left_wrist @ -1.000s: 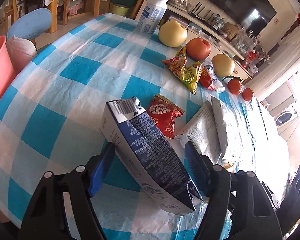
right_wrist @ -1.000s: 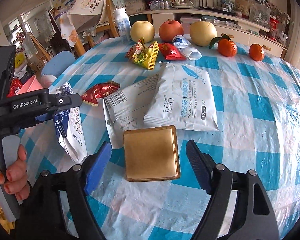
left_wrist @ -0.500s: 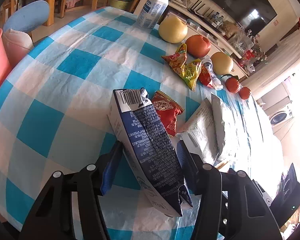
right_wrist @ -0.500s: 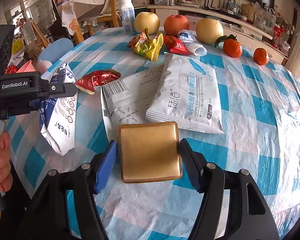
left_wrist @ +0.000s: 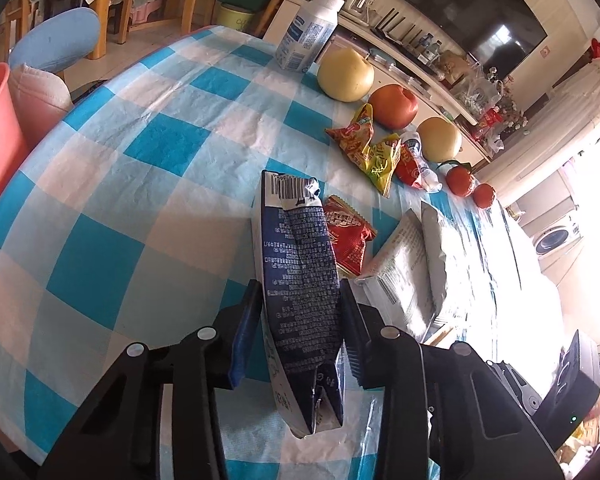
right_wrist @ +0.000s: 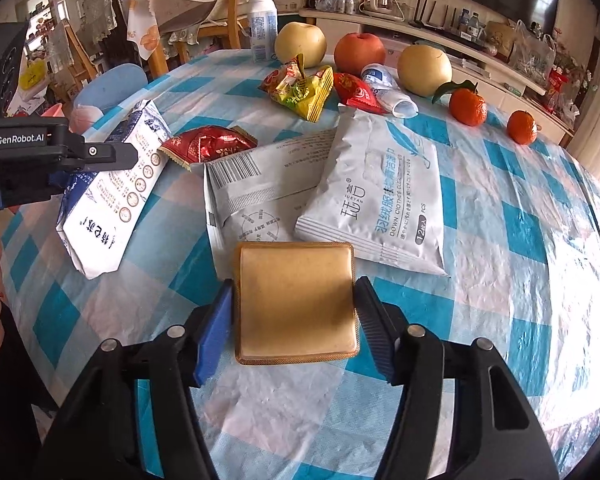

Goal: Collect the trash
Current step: 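Lift and carry the carton and gold box to the pink bucket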

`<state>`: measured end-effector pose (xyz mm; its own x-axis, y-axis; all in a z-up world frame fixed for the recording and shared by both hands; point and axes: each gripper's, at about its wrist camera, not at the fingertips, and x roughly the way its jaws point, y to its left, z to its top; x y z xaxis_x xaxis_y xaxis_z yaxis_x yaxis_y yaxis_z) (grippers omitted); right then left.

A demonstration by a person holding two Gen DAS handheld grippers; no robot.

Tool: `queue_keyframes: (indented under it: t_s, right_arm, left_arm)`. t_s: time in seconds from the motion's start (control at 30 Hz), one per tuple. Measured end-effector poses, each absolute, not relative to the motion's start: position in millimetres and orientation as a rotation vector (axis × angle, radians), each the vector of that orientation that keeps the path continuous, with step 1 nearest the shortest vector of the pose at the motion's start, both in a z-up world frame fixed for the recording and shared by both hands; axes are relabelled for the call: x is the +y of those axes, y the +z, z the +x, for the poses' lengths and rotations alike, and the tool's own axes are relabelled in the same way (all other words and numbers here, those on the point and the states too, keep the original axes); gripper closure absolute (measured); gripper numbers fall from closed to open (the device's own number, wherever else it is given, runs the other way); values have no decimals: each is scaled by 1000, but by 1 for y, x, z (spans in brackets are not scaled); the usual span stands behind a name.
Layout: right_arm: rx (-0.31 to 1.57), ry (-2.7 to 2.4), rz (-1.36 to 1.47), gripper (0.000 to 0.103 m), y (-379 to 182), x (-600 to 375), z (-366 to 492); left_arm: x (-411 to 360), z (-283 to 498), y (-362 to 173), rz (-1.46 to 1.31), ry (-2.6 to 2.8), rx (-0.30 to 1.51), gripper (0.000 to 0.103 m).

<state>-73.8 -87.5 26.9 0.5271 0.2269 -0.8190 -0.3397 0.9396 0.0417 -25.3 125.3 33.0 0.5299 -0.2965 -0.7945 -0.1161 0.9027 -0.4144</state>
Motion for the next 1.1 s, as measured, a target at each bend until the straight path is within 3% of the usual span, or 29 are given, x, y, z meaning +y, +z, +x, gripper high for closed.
queue_keyframes:
  t_s: [1.1]
  right_arm:
    - [848,458,-1,43,70,-47,-79]
  left_arm:
    - [199,-45,89,-506,-74,814,64]
